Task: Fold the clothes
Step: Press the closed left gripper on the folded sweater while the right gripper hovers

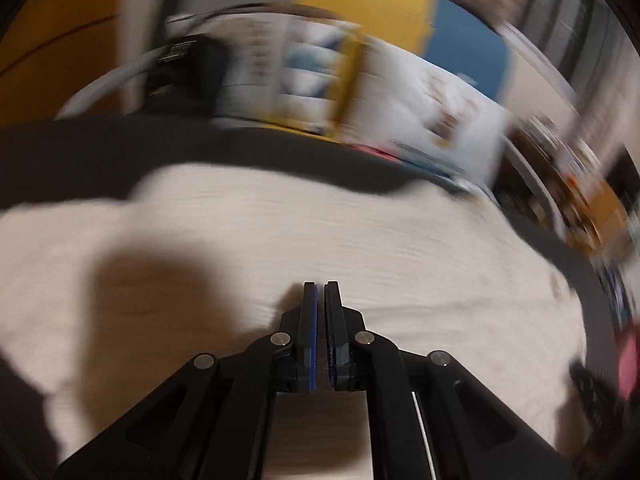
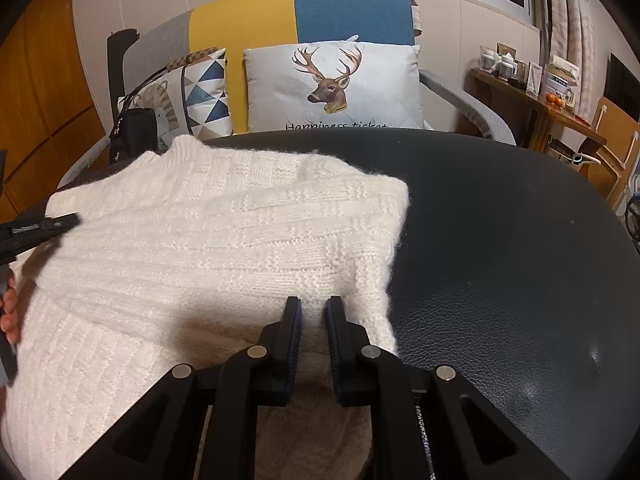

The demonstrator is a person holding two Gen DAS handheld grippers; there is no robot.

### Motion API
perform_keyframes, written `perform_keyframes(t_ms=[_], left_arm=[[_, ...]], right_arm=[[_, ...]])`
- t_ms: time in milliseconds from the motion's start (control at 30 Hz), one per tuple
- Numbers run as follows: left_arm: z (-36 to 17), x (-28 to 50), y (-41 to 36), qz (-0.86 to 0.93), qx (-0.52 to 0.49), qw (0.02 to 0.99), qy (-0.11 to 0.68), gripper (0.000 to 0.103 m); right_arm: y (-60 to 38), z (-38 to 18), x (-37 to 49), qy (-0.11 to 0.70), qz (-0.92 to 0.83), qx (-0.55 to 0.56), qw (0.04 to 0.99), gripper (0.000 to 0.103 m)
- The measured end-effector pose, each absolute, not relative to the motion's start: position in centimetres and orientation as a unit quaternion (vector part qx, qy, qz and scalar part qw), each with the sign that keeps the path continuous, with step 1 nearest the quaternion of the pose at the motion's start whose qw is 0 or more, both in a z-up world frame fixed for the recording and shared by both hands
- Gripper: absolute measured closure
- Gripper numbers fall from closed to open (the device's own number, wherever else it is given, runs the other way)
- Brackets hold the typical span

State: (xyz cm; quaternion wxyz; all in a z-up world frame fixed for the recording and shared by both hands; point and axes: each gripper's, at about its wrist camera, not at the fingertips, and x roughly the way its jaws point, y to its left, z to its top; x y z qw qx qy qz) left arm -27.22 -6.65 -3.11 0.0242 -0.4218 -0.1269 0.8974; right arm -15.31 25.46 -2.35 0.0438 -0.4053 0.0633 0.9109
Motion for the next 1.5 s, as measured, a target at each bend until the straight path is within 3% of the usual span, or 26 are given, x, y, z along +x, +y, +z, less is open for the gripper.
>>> perform_keyframes(t_ms=[100, 167, 267, 367, 633, 800, 900, 933, 1033, 1167, 1300, 1367, 1500], left_arm=[[-2.0, -25.3, -8.2, 0.908, -0.385, -0.014, -0.164, 0.098], [-1.2, -23.6, -7.0, 0.921, -0.35, 0.022, -0.167, 0.098], [-1.5, -22.8, -2.6, 0.924, -0.353, 0.102, -0.109, 0.097], [-3.5, -23.8, -0.1, 0.909, -0.401, 0.101, -0.053, 0.097], [-4.7, -23.9, -2.2, 0.898, -0.406, 0.121, -0.116, 0.097], [-4.7, -23.9, -1.7, 0.901, -0.404, 0.117, -0.105, 0.097], [-4.9, -24.1, -2.0, 0.9, -0.404, 0.121, -0.114, 0.096], [-5.0, -24.1, -2.0, 0.9, -0.403, 0.121, -0.116, 0.096], [-5.1, -24.1, -2.1, 0.899, -0.403, 0.123, -0.118, 0.096], [-5.2, -24.1, -2.2, 0.899, -0.401, 0.124, -0.12, 0.096], [-5.3, -24.1, -2.3, 0.899, -0.401, 0.127, -0.125, 0.096], [-5.3, -24.1, -2.3, 0.899, -0.401, 0.127, -0.125, 0.096], [-5.3, -24.1, -2.5, 0.898, -0.401, 0.128, -0.129, 0.096]], right_arm=[[25.5, -2.3, -15.3, 0.063, 0.911, -0.405, 0.044, 0.092], [25.6, -2.3, -15.4, 0.064, 0.911, -0.405, 0.043, 0.092], [25.5, -2.3, -15.4, 0.064, 0.911, -0.405, 0.043, 0.092], [25.5, -2.3, -15.3, 0.064, 0.911, -0.405, 0.043, 0.092], [24.5, 1.3, -16.3, 0.051, 0.918, -0.393, -0.003, 0.089], [21.4, 2.2, -21.5, 0.063, 0.907, -0.408, -0.08, 0.09], [21.9, -0.1, -24.3, 0.077, 0.886, -0.45, -0.075, 0.09], [22.9, -0.5, -24.5, 0.087, 0.887, -0.449, -0.063, 0.097], [26.8, -1.1, -24.5, 0.119, 0.896, -0.428, -0.019, 0.1], [32.0, -0.2, -22.9, 0.173, 0.897, -0.403, 0.053, 0.095], [32.3, 1.9, -18.5, 0.237, 0.902, -0.36, -0.009, 0.093], [30.1, 1.8, -17.0, 0.217, 0.898, -0.378, -0.054, 0.093], [27.7, 0.0, -14.7, 0.143, 0.897, -0.417, -0.037, 0.094]])
